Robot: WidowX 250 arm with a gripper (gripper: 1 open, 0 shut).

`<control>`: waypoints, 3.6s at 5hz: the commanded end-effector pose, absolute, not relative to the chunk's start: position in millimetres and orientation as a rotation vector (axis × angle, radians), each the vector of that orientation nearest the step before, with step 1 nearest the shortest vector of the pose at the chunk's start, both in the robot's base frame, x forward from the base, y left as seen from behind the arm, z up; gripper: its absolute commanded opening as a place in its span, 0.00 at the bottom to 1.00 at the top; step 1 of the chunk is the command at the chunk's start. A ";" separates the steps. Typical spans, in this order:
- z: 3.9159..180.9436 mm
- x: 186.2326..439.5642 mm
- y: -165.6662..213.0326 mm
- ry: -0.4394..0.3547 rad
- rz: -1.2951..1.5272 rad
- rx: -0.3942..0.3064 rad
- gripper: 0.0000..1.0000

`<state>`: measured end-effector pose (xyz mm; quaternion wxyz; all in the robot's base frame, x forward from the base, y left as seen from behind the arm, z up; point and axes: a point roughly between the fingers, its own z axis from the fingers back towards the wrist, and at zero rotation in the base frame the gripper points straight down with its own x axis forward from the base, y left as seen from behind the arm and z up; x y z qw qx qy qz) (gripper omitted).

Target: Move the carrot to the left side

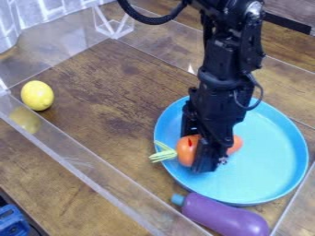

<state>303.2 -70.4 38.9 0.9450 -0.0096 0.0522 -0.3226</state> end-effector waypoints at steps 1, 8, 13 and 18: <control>69.9 314.1 -79.7 0.034 -0.727 -0.013 0.00; 156.6 341.3 31.0 -0.003 -0.255 0.099 0.00; 73.7 329.5 47.2 0.060 -0.088 0.122 0.00; 62.4 360.9 41.5 -0.015 -0.388 0.124 0.00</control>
